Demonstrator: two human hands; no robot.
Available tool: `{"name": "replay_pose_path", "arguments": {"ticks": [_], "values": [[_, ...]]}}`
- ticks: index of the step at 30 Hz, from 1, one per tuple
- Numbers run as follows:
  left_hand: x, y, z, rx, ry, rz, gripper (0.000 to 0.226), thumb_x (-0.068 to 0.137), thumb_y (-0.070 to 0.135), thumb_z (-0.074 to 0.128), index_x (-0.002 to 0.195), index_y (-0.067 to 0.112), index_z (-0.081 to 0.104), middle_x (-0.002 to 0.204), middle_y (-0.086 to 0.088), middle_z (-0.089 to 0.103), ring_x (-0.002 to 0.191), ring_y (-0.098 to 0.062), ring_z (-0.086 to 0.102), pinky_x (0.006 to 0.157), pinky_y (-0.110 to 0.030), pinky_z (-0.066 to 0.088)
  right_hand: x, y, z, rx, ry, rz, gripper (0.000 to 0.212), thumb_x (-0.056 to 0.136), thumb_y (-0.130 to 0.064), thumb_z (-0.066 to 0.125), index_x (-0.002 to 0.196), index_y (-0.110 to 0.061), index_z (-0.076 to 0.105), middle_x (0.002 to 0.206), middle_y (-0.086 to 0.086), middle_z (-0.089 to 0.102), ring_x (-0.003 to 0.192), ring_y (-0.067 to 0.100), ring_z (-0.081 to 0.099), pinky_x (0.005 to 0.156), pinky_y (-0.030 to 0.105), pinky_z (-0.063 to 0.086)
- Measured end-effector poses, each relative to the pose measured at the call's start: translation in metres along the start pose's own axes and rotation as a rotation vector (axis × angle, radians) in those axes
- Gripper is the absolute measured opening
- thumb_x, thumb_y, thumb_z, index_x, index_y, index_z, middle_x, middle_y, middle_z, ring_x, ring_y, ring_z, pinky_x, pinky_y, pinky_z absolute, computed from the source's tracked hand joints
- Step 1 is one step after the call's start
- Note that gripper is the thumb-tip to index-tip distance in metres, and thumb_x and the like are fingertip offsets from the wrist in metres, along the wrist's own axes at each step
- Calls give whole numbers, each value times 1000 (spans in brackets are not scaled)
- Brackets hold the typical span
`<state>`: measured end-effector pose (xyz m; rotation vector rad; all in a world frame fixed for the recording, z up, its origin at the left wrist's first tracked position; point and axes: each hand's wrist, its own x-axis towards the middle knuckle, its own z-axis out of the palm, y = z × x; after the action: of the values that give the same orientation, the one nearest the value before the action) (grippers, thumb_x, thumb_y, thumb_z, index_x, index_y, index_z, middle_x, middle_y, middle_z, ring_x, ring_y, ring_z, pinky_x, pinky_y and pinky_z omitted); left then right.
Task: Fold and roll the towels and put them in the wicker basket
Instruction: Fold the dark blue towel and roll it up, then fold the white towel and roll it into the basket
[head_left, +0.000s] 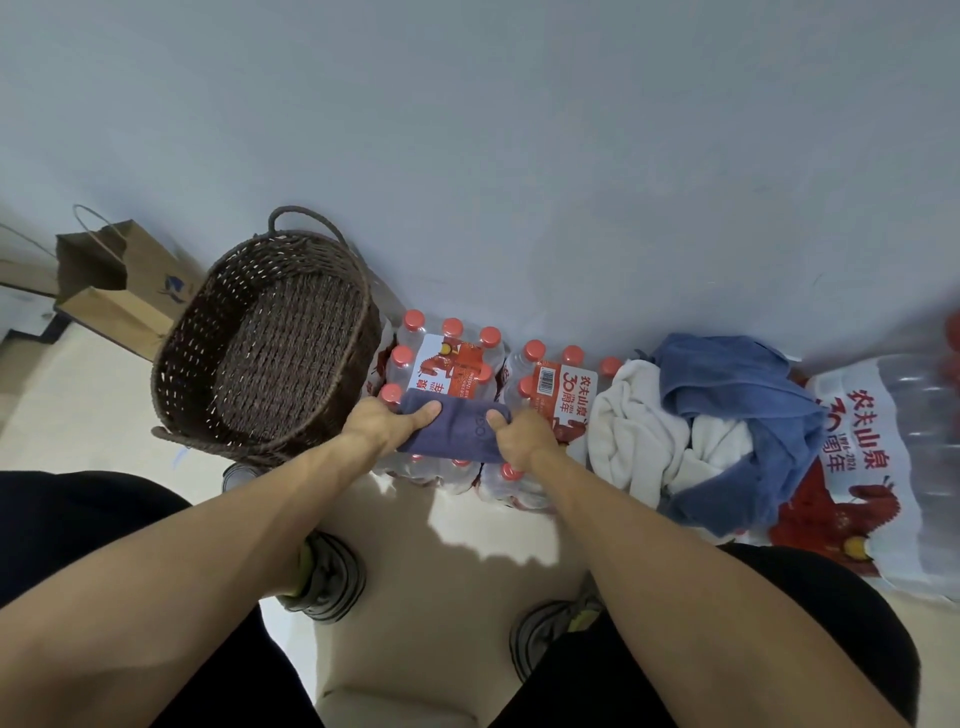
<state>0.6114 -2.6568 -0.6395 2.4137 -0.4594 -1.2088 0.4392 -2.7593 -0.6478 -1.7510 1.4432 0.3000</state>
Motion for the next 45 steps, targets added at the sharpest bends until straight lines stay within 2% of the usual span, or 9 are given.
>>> {"name": "replay_pose_path", "arguments": {"ticks": [6,9,12,19,21,26,33,39,45], "values": [[-13,9,-3,-414,-61,156,54,63,30,91,95,10,53,88,-7,63,78,-18,62,61,-24,53,-9,-5,-16,177,-25,35,27,93,-20,57,117,-10,50,104,14,59,95,30,61,85,41,52],[-27,28,-22,-210,-67,452,60,64,30,91,107,20,50,84,-1,62,71,-5,62,63,-23,53,-20,-25,-37,194,-35,-174,66,76,-9,67,135,-16,37,120,5,51,108,22,55,84,32,51],[-48,55,-57,-48,-185,829,37,72,33,86,96,45,60,77,15,67,68,8,61,65,-13,46,-41,-58,-57,292,-265,-487,103,68,-32,86,149,-33,24,140,-12,41,121,4,46,88,17,43],[-90,97,-152,440,-270,1036,48,81,65,59,94,19,67,83,1,70,80,-21,66,75,-43,53,-84,-109,-65,194,-178,-758,43,69,-54,82,104,-40,62,97,-16,71,91,-1,67,79,21,55],[-90,89,-173,458,-278,1039,43,86,57,59,95,16,68,85,-2,71,83,-23,67,76,-45,52,-91,-116,-60,148,-140,-764,18,80,-57,69,86,-43,60,82,-26,67,78,-7,64,65,8,46],[-69,54,-205,291,-401,895,20,88,31,68,92,12,69,83,-10,71,74,-17,63,70,-38,52,-96,-141,-35,-57,-99,-899,29,97,-55,46,76,-35,46,71,-19,55,65,-10,53,56,9,36],[-15,11,-246,227,-222,720,10,87,14,72,97,15,73,92,-7,74,93,-28,68,84,-39,54,-53,-207,-19,-183,-376,-787,34,93,-23,66,125,-13,57,112,2,67,102,20,64,86,38,53],[23,-24,-254,431,32,587,16,86,15,68,102,14,67,99,-6,69,97,-26,63,83,-29,47,-18,-263,32,-297,-410,-680,46,82,-23,79,121,-10,59,91,-3,64,79,12,61,76,29,46],[42,-45,-217,698,-71,399,24,85,17,66,109,19,68,114,-7,67,106,-27,62,79,-24,43,4,-266,76,-671,-532,-584,60,84,-34,76,135,-12,53,124,7,61,107,23,57,84,27,41]]}}
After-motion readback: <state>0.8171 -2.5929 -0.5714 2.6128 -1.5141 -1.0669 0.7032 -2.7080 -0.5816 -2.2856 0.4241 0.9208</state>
